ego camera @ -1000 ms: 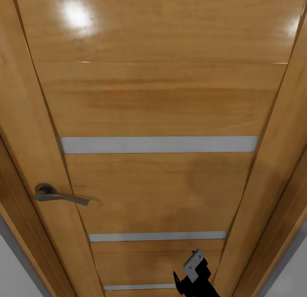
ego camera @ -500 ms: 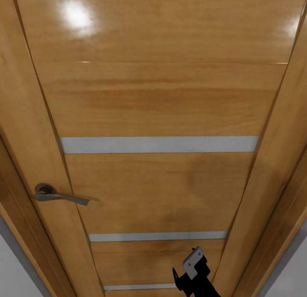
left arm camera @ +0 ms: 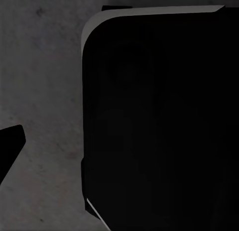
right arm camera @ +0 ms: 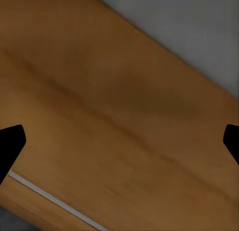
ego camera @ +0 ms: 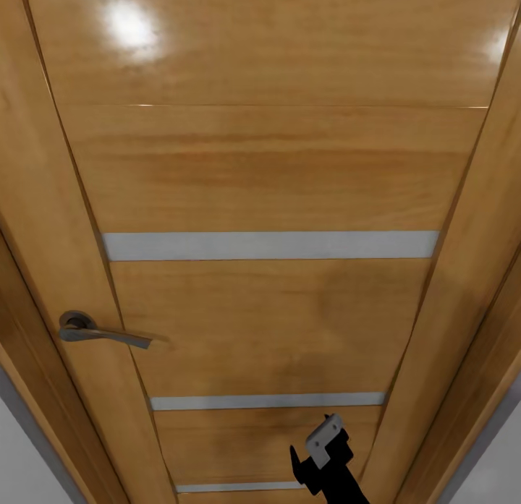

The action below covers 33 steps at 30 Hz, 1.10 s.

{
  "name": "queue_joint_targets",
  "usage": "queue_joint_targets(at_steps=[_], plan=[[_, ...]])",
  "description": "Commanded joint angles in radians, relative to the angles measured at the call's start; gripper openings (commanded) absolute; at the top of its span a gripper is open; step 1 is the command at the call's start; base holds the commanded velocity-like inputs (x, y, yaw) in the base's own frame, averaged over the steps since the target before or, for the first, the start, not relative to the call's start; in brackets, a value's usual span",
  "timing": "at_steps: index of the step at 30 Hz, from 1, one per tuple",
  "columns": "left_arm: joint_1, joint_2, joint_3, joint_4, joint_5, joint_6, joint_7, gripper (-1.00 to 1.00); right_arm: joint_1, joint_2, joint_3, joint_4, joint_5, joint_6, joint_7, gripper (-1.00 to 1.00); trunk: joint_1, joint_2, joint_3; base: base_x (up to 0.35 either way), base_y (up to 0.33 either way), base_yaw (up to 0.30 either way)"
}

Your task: Move the two storage containers from the living room to the garage. In the garage, place one container on the floor and stack the other container on top of it (either order is fine).

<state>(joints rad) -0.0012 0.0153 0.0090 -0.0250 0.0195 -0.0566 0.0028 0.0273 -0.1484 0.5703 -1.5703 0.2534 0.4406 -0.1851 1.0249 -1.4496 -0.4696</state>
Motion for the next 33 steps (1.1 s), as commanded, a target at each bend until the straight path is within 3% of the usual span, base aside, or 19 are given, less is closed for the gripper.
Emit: queue_joint_targets(at_steps=[1, 10, 20, 26, 33], plan=[[0.0, 0.0, 0.0, 0.0, 0.002, -0.003, 0.0, 1.0, -0.001, 0.002, 0.004, -0.002, 0.017, 0.007, -0.005, 1.0, 0.0, 0.0, 0.0, 0.0, 0.0, 0.0], [0.0, 0.0, 0.0, 0.0, 0.002, -0.003, 0.0, 1.0, -0.012, 0.013, 0.001, -0.002, 0.031, 0.01, -0.015, 1.0, 0.0, 0.0, 0.0, 0.0, 0.0, 0.0], [0.0, 0.0, 0.0, 0.0, 0.002, -0.002, 0.0, 1.0, -0.07, 0.017, -0.002, -0.002, 0.032, 0.012, -0.019, 1.0, 0.0, 0.0, 0.0, 0.0, 0.0, 0.0], [0.0, 0.0, 0.0, 0.0, 0.002, -0.002, 0.0, 1.0, -0.106, 0.075, -0.003, -0.002, 0.032, 0.048, -0.021, 1.0, 0.0, 0.0, 0.0, 0.0, 0.0, 0.0], [0.0, 0.0, 0.0, 0.0, 0.002, -0.002, 0.0, 1.0, -0.167, 0.092, -0.003, -0.002, 0.032, 0.096, -0.021, 1.0, 0.0, 0.0, 0.0, 0.0, 0.0, 0.0]])
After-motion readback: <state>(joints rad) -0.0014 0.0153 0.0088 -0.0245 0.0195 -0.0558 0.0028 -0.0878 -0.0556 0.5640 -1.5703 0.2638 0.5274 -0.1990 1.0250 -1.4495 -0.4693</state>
